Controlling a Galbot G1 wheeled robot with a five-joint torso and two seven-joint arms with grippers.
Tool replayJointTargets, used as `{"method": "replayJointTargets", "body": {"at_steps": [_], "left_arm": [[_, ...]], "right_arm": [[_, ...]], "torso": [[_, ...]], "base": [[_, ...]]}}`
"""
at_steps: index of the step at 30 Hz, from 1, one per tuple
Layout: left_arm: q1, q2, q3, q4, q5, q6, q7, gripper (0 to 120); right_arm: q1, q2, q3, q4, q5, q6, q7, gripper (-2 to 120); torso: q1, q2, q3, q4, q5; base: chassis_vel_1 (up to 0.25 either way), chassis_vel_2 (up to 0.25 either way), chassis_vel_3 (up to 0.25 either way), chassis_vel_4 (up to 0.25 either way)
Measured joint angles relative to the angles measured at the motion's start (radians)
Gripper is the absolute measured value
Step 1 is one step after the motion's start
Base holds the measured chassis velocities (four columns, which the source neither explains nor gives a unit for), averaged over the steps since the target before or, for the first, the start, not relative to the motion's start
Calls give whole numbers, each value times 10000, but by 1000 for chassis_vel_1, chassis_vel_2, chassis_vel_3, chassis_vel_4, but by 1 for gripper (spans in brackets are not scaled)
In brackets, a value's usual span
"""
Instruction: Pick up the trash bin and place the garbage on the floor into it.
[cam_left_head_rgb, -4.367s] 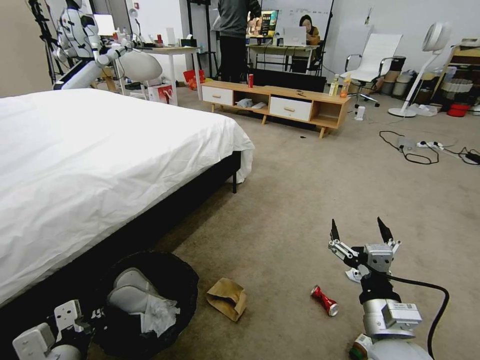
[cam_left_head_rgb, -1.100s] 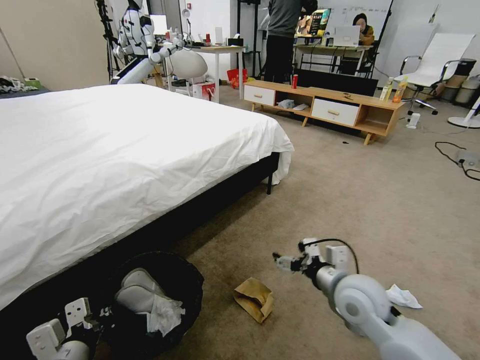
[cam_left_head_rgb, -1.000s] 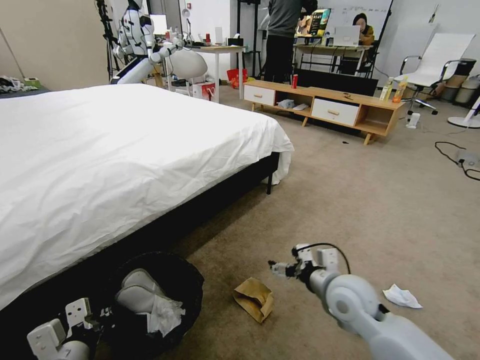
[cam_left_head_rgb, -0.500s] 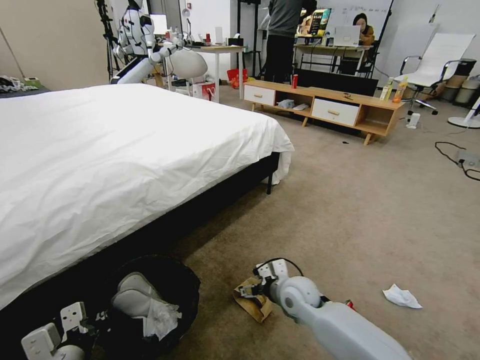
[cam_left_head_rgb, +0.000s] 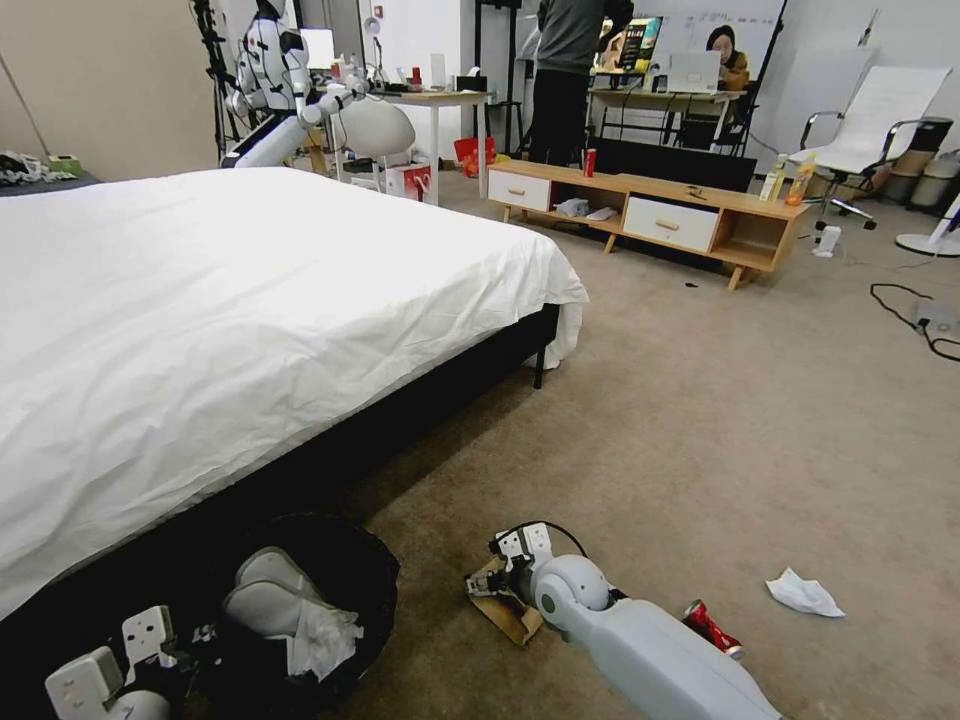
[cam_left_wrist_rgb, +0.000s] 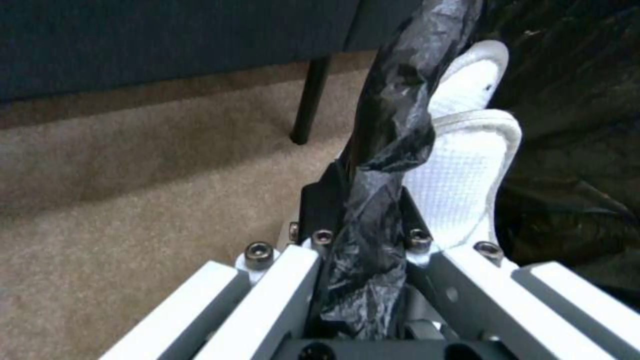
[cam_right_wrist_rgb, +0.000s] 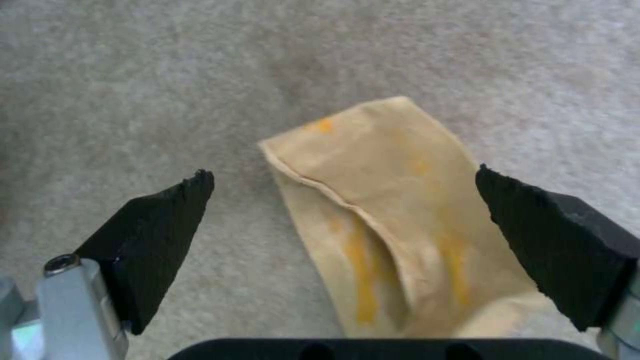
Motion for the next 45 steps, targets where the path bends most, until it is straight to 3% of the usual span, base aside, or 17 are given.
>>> {"method": "replayJointTargets", "body": {"at_steps": [14,30,45], "left_arm": [[27,-47,25,-23,96,-2,40,2],[32,10,10,-128,58,-2,62,2],[75,-2,62,-121,89,-1,70,2]], "right_arm": [[-141,-776,266,462,-130,-104,157,100],[-80,18,146,-635,-448,192,-205,100],[-154,229,534,-2038,-1378,552,-747,100]], "torso": [[-1,0,0,1,0],[0,0,0,3,0],[-1,0,0,2,0]], "base": [[0,0,0,0],[0,0,0,0],[0,0,0,0]]}}
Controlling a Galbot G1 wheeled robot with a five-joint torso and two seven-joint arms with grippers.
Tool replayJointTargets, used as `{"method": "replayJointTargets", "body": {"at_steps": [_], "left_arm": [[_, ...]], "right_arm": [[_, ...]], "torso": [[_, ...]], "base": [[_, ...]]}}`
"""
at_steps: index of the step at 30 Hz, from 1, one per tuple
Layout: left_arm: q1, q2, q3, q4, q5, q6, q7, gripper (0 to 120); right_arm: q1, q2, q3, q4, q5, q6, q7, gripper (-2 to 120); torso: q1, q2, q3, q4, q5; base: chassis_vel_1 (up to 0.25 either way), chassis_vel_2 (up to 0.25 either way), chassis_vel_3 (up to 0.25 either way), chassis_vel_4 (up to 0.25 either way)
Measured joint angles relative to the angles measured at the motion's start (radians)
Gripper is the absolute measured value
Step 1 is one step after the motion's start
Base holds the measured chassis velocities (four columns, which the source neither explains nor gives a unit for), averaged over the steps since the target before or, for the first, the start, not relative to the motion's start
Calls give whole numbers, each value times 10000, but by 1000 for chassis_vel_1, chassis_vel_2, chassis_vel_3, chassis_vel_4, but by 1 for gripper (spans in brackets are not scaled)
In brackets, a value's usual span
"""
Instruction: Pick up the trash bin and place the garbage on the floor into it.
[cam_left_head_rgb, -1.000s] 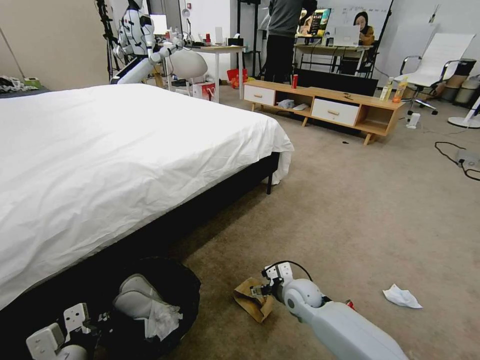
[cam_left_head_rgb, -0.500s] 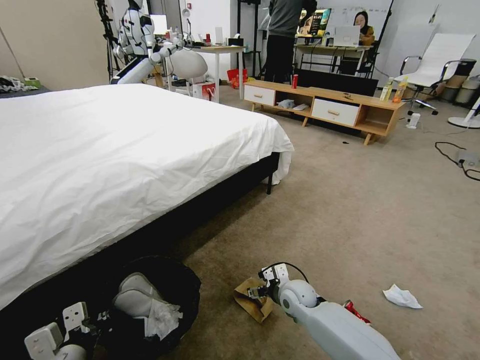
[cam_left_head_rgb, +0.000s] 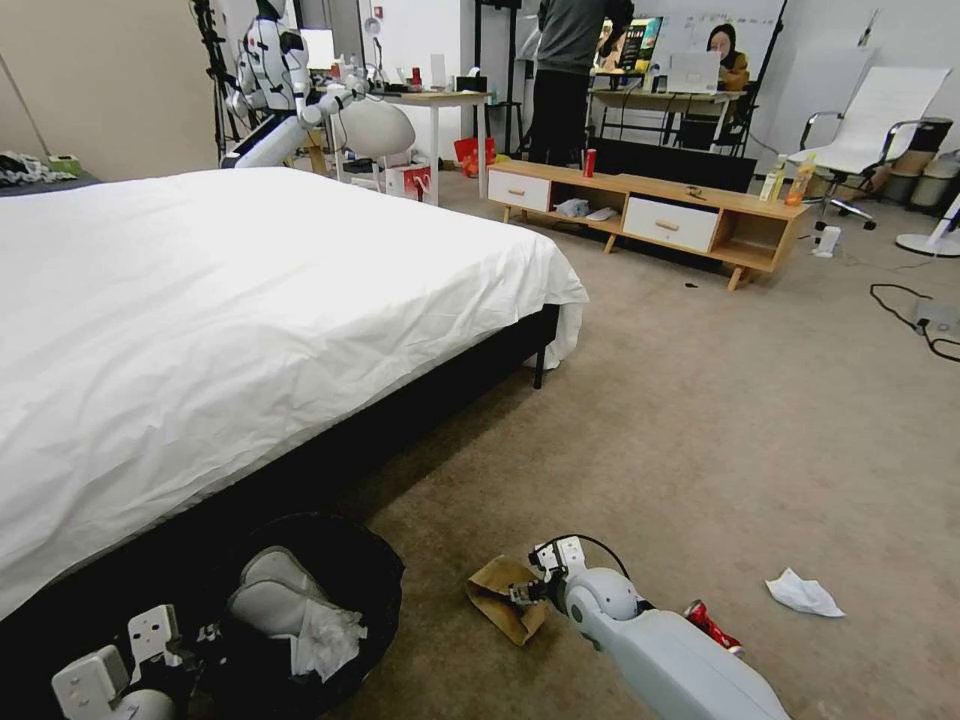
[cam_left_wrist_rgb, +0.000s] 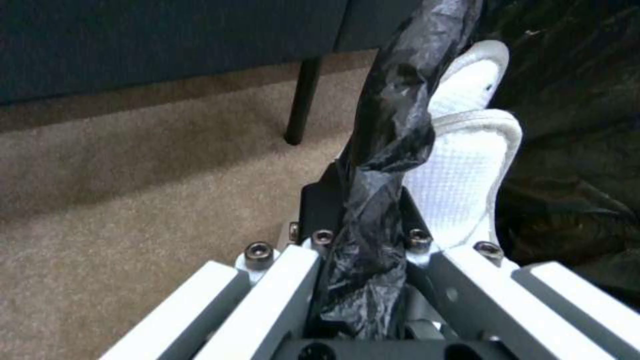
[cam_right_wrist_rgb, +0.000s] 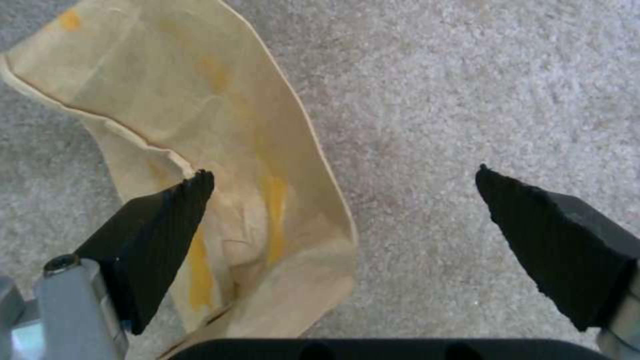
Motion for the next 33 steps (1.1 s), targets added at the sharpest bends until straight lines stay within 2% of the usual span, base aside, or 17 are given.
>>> {"method": "replayJointTargets", "body": {"at_steps": [8,19,23,24,26,29,30,31,33], "left_arm": [[5,-43,27,-5,57,0,12,2],[66,-92,16,-122,71,0,15,2],[113,-89,8,-136,76,0,19,2],[113,-89,8,-136,76,0,19,2],[147,-70,-3,-154,76,0,25,2],[169,-59,-13,-173,76,0,35,2],[193,-50,-15,-176,74,0,45,2],[193,-50,-15,-176,74,0,45,2],[183,-57,3,-167,96,-1,48,2]], "right_arm": [[-49,124,-82,-24,-51,206,-108,100],[130,703,-407,-635,-179,796,-394,99],[166,965,-381,-1311,-651,1071,-727,85],[166,965,-381,-1311,-651,1071,-727,85],[157,1053,-331,-1664,-909,1203,-896,73],[143,1087,-280,-1848,-1046,1262,-983,68],[103,1098,-221,-1987,-1156,1342,-1044,58],[103,1098,-221,-1987,-1156,1342,-1044,58],[-1,982,-191,-1717,-1108,1348,-1026,46]], "torso": [[0,0,0,0,0],[0,0,0,0,-1],[0,0,0,0,-1],[0,0,0,0,-1],[0,0,0,0,0],[0,0,0,0,-1],[0,0,0,-1,-1],[0,0,0,-1,-1],[0,0,0,1,1]], "base": [[0,0,0,0],[0,0,0,0],[0,0,0,0],[0,0,0,0],[0,0,0,0],[0,0,0,0],[0,0,0,0],[0,0,0,0],[0,0,0,0]]}}
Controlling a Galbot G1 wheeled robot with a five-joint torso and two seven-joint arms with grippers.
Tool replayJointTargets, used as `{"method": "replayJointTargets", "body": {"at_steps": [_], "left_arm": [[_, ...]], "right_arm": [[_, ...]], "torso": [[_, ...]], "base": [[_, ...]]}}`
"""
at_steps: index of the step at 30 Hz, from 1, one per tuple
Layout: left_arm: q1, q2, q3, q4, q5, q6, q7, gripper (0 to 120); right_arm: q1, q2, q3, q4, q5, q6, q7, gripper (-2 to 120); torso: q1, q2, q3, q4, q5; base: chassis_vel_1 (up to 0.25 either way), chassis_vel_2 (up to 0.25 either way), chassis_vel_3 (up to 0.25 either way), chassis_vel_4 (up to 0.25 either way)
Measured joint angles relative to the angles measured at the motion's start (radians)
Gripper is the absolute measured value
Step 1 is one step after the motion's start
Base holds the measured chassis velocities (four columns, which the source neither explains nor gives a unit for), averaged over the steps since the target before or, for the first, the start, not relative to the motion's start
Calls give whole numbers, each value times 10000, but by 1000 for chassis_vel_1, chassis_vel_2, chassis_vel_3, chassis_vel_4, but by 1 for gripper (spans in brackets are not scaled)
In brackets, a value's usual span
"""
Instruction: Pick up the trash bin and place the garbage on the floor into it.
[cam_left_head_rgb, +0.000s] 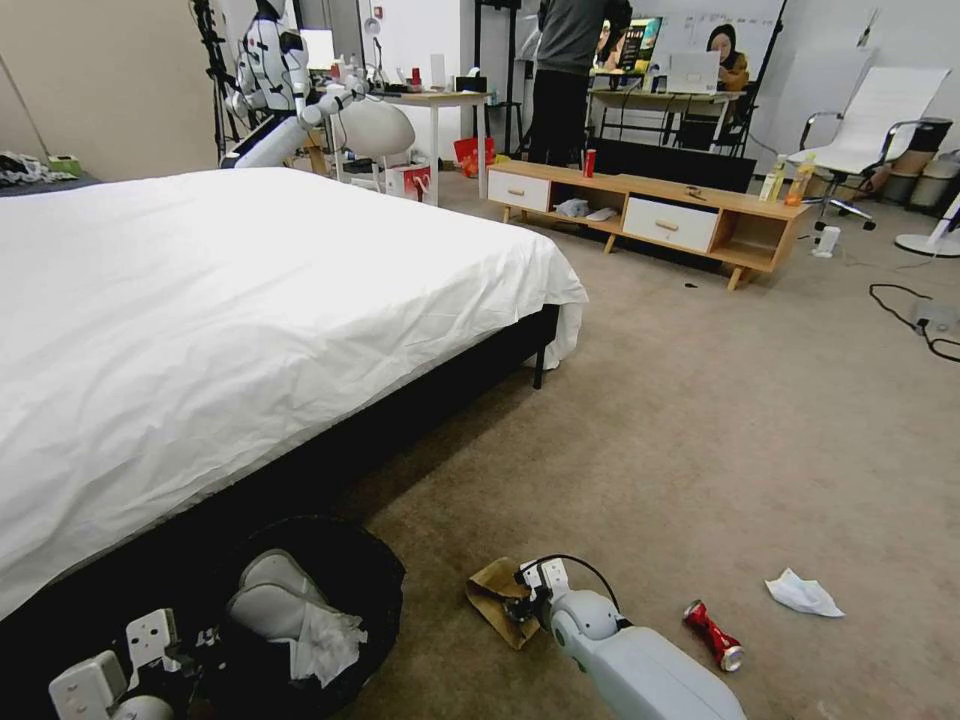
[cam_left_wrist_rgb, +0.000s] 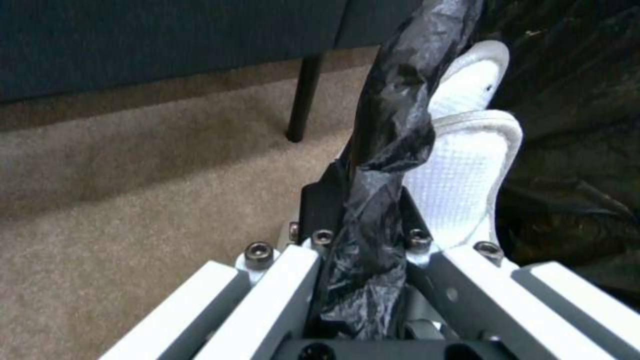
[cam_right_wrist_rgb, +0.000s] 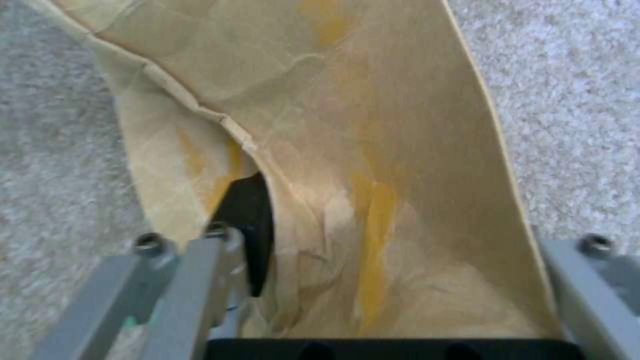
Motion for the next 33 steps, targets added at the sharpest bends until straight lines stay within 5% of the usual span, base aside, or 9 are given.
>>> {"method": "replayJointTargets", "body": {"at_steps": [14,22,33], "left_arm": [[-55,-35,102,48,86,0,11,2],[-149,12,127,24,36,0,-22,2],[-370,132,180,-71,-329,0,-153,2]], "right_arm": [[-433,-710,23,1705,546,-53,564,0],[-476,-1473,243,3245,883,34,908,0],[-711,-3568,1004,7176,1968,-204,1558,0]], "torso": [[0,0,0,0,1],[0,0,0,0,1],[0,0,-1,-2,-1]], "base": [[0,0,0,0],[0,0,0,0],[0,0,0,0]]}}
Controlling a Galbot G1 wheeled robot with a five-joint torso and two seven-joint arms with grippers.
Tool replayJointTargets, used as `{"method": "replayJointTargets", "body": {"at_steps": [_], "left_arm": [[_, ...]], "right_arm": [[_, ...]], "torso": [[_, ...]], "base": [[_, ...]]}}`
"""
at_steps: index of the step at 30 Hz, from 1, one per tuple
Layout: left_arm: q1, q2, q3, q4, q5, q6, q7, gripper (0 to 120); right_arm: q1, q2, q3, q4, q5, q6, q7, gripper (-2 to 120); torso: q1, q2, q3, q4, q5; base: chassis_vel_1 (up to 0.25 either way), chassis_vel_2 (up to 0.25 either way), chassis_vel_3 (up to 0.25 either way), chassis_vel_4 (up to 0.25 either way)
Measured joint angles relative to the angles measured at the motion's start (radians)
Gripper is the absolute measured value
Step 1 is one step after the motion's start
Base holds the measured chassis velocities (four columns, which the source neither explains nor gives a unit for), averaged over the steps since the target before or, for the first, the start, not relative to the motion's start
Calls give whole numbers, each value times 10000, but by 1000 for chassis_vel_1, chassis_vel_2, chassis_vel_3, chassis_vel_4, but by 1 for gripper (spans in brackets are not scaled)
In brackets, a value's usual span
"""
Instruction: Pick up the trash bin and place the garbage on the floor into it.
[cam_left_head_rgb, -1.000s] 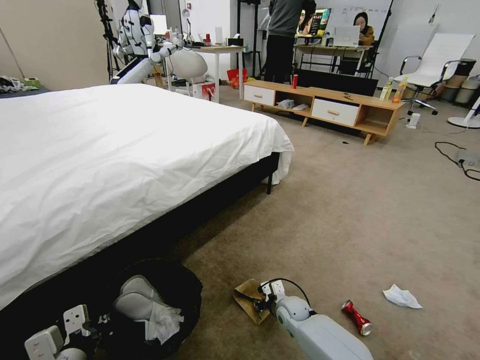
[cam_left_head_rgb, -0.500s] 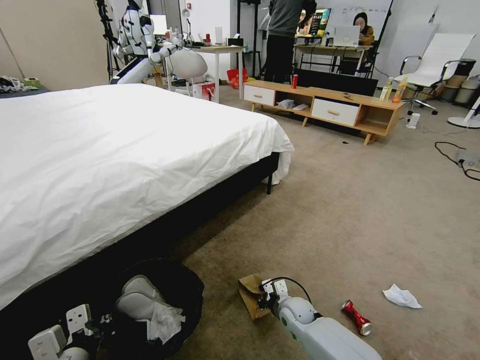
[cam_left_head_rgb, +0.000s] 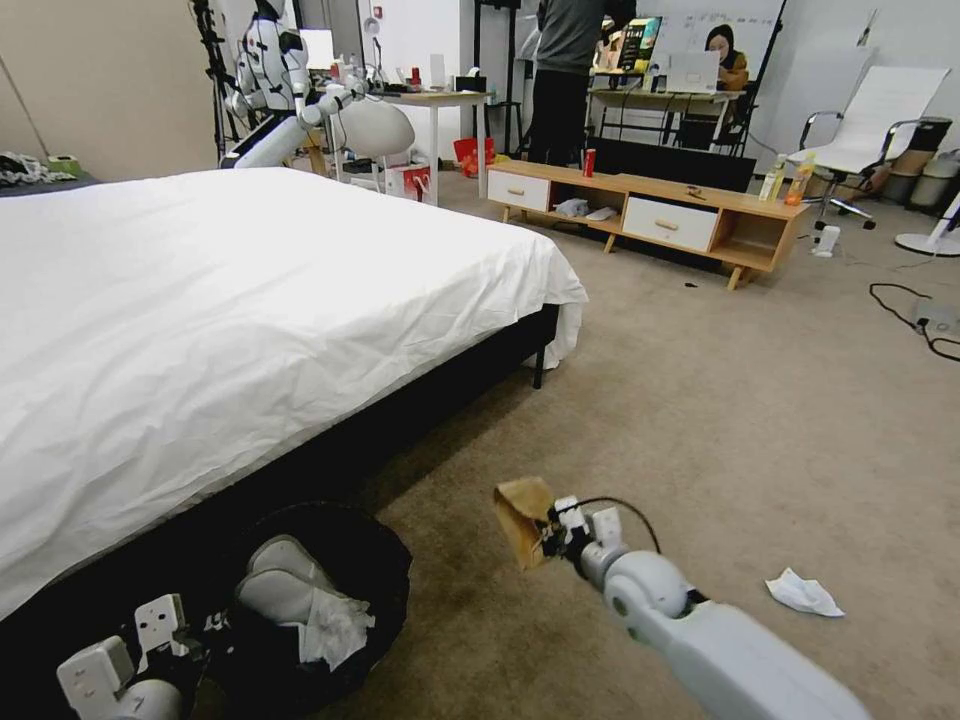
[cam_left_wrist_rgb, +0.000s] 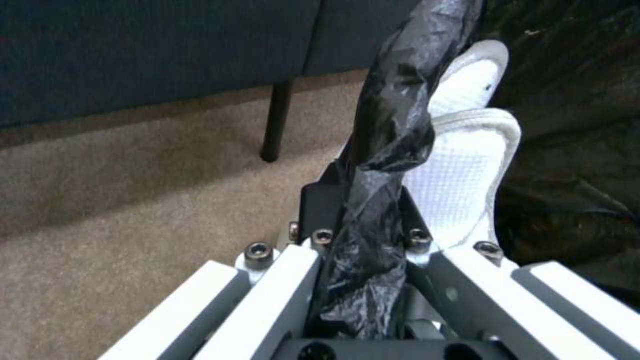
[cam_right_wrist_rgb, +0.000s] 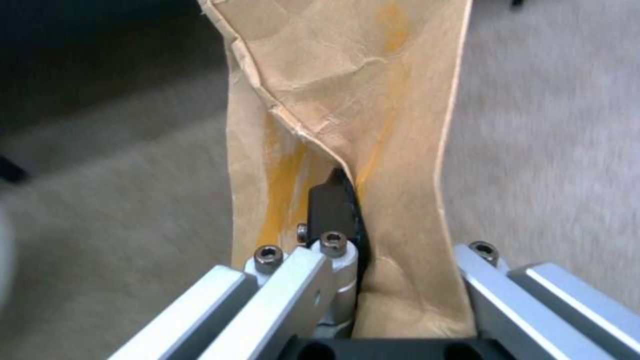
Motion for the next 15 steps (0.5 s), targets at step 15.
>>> {"method": "replayJointTargets", "body": {"at_steps": [15], "left_arm": [[-128,325,184,-99,-699,2,-288,2]], "right_arm": [[1112,-1255,374,5179,2952,415,572,0]], "torso": [[0,0,0,0,-2]], "base": [[0,0,0,0]]}}
